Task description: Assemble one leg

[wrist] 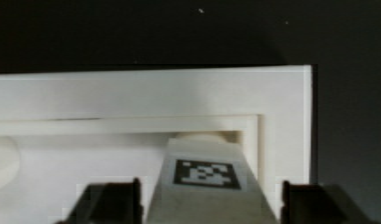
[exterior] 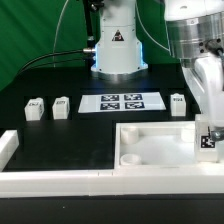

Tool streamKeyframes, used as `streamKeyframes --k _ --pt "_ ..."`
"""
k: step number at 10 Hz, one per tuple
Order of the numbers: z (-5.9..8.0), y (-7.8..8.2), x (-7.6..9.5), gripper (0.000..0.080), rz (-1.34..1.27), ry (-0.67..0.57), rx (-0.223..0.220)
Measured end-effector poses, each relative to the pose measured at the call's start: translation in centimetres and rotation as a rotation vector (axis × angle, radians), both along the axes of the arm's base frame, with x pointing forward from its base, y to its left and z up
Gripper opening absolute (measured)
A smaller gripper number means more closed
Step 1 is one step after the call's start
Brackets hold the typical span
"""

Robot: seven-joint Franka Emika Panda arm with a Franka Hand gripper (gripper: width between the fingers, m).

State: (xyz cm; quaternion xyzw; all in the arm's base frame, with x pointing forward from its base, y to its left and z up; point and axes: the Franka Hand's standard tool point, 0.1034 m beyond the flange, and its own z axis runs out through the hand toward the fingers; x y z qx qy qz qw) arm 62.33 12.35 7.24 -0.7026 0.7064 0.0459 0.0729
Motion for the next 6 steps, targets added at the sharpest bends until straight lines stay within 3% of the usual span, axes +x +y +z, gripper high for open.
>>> streamKeyframes --k 1,2,3,6 --pt "-0.01 0.10 -0.02 0.0550 -0.002 0.001 0.003" --pt "-0.03 0.08 -0.03 0.0550 0.062 -0.010 -0.001" --pt "-0.09 0.06 -0.06 0.0628 0.199 -0.031 -0.006" --pt "-0.30 0.03 -0.27 0.0649 0.538 -0.068 -0.019"
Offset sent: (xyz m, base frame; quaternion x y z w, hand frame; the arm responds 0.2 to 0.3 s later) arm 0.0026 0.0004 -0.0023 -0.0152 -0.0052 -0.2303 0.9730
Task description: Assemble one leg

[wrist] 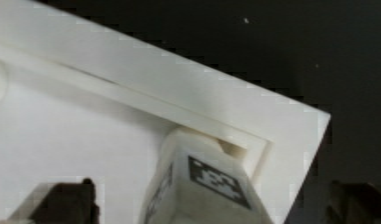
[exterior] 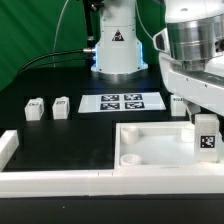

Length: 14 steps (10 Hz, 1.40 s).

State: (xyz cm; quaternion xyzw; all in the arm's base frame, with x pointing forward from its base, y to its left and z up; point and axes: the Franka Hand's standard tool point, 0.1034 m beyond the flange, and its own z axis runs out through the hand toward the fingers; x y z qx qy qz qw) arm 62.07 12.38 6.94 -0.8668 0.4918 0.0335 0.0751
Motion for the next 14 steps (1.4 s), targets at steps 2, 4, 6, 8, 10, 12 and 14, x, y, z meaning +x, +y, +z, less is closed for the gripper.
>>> streamKeyframes --k 2,4,6,8,10,12,14 --pt "0.2 0.2 0.0 0.0649 0.199 -0.019 -0.017" --pt "0.4 0.1 0.4 0.0649 0.520 -0.054 -0.067" --pt "0.4 -0.4 0.5 0.0649 0.766 -0.085 -0.079" --pt "0.4 -1.1 0.6 0.0649 0.943 -0.108 -0.080" --pt "0.4 -1.0 0.6 0.0649 0.943 -0.108 -0.079" --pt "0.4 -1.0 0.6 0.0528 0.943 -0.108 -0.079" --pt "0.4 -1.0 0.6 0.0393 0.942 -0.108 -0.080"
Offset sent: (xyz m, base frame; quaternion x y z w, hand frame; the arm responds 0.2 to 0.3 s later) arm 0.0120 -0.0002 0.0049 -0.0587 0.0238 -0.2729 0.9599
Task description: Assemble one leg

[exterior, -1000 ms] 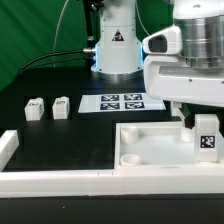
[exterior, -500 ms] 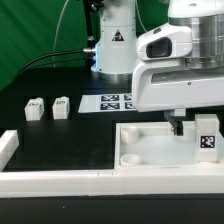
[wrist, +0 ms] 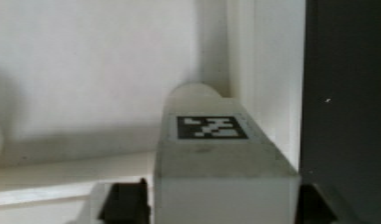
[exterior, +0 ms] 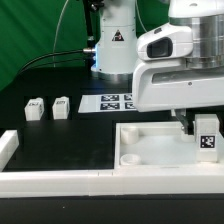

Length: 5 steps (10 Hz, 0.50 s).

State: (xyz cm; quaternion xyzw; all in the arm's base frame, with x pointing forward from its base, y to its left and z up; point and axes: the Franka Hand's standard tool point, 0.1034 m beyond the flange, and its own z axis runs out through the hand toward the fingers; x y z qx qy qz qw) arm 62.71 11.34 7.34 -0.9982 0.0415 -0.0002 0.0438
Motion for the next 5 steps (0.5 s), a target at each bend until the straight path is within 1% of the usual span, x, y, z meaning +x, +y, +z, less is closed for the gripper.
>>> streamKeyframes --k 1,5 --pt "0.00 -0.01 0.00 0.0291 0.000 0.000 0.000" --pt "-0.01 -0.02 0.00 0.0291 -0.058 0.005 0.002"
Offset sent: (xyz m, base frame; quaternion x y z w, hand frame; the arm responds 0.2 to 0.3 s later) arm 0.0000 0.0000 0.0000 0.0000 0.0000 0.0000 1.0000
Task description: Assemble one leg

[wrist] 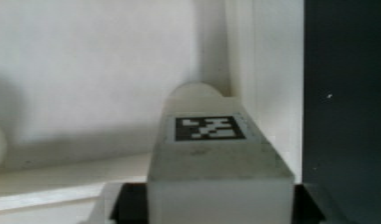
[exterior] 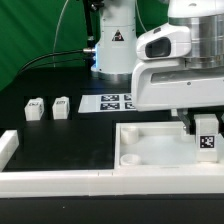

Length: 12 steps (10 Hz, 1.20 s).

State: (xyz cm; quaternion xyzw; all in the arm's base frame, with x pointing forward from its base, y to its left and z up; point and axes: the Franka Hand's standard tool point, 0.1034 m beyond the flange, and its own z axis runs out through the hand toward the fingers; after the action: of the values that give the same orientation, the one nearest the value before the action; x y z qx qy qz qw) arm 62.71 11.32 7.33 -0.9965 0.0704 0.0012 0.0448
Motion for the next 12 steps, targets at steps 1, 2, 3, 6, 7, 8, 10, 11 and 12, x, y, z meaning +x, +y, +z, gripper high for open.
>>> streamKeyframes --k 1,2,3,6,7,8,10,11,12 --pt "-0.03 -0.08 0.02 0.0291 -0.160 0.011 0.002" --pt "-0.06 -0.13 0.06 0.0291 -0.278 0.013 0.004" --pt "-0.07 -0.15 0.06 0.0291 -0.355 0.016 0.005" --pt "-0.12 -0.37 0.05 0.0291 -0.725 0.056 0.025" --pt "-0.12 -0.49 0.06 0.0291 -0.846 0.072 0.037" --pt "-0.14 -0.57 0.01 0.0291 -0.970 0.086 0.048" --pt "-0.13 -0.59 -0.04 0.0291 -1.178 0.114 0.051" --pt "-0.14 -0.56 -0.09 0.0291 -1.307 0.134 0.055" --pt "-0.15 -0.52 -0.10 0.0291 -1.388 0.145 0.057"
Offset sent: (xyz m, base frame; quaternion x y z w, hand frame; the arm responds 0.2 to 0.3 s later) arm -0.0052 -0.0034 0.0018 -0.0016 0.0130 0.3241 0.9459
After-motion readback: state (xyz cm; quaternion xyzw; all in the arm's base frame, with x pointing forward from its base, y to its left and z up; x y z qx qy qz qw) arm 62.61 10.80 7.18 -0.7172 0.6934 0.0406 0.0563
